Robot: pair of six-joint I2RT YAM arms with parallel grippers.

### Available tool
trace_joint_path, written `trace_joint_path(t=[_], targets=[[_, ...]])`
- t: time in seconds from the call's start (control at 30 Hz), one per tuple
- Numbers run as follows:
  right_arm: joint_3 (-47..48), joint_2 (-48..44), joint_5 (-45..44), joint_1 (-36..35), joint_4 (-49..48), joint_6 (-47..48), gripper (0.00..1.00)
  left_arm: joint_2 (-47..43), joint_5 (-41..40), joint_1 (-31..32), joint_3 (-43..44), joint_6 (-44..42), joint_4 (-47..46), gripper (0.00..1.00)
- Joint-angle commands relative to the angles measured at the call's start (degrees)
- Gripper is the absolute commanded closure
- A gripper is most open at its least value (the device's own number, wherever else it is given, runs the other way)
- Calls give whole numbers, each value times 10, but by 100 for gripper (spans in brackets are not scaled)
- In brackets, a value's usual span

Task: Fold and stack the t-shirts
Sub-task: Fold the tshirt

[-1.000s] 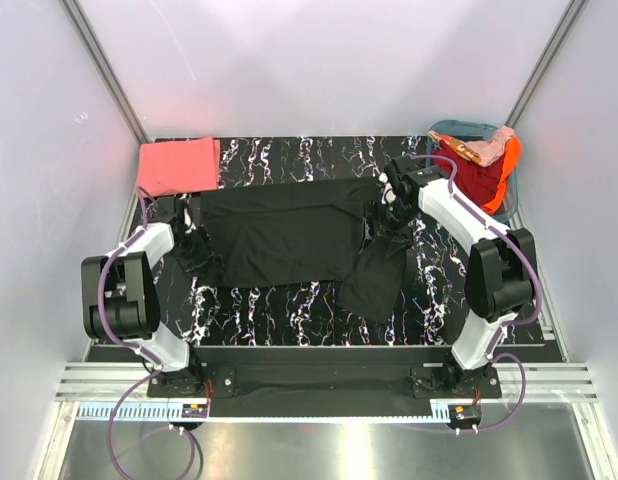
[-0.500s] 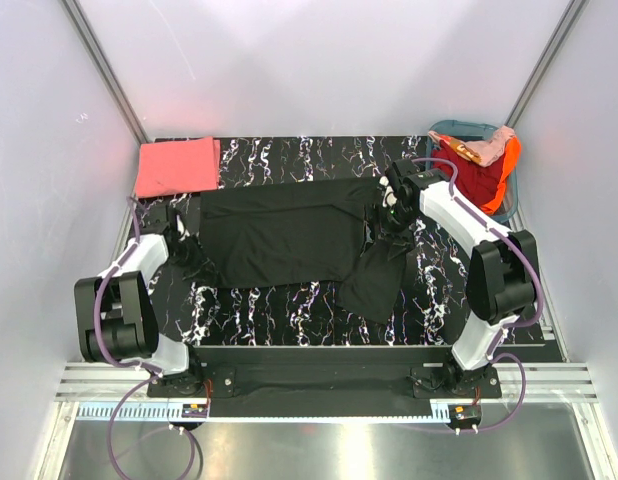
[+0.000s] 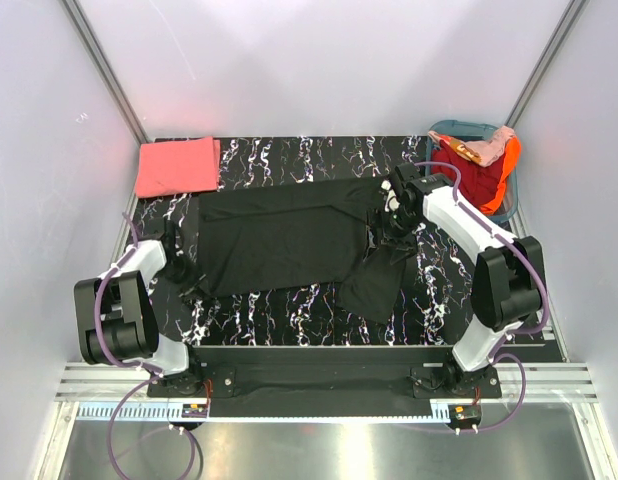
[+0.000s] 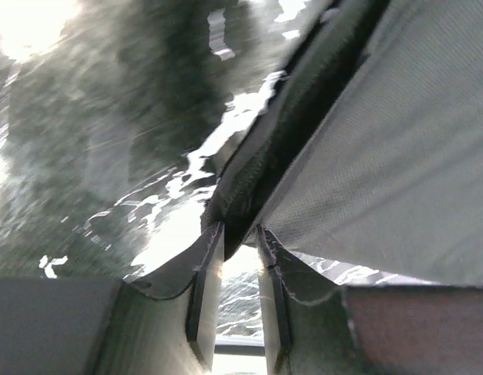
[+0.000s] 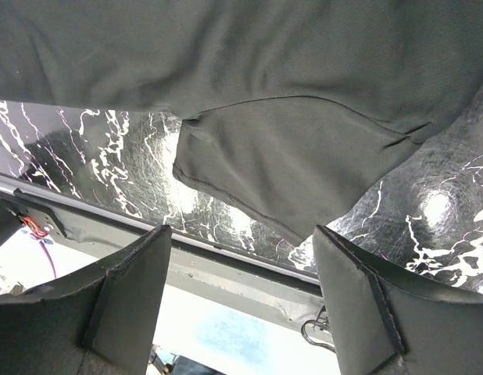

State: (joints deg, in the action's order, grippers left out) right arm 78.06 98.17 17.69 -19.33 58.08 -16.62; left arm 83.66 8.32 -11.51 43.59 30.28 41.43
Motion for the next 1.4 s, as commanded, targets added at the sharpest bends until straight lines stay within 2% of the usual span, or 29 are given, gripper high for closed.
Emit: trace_joint_path(t=[0.0,0.03,0.07,0.13,0.23,0.5,0.7,0.9,0.93,1.13,1.37], targets=[[-2,-29,10,2,-10,12,20,-3,-57,-11,17,31,51,69],[-2,-29,11,1,-10,12,20,-3,-65,-11,18,42,58,66],[-4,-30,11,2,-11,12,20,-2,-82,-11,21,54,68,56],[-5,-31,13,2,-11,12,20,0,-105,-14,29,60,80,43],[-9,-34,16,1,-10,12,20,3,-116,-15,45,57,87,36],[-42,-53,22,2,-13,12,20,-44,-141,-15,55,61,97,39],[-74,-77,28,2,-24,9,20,-71,-145,-15,12,123,112,53],[-107,-102,38,2,-39,-9,20,-86,-153,-25,-34,141,84,55],[-112,-108,40,2,-41,-10,20,-83,-152,-30,-38,142,81,57],[-128,-115,42,2,-43,-13,20,-63,-155,-39,-44,151,68,54],[-128,-111,43,1,-45,-13,20,-74,-131,-41,-46,138,44,59]])
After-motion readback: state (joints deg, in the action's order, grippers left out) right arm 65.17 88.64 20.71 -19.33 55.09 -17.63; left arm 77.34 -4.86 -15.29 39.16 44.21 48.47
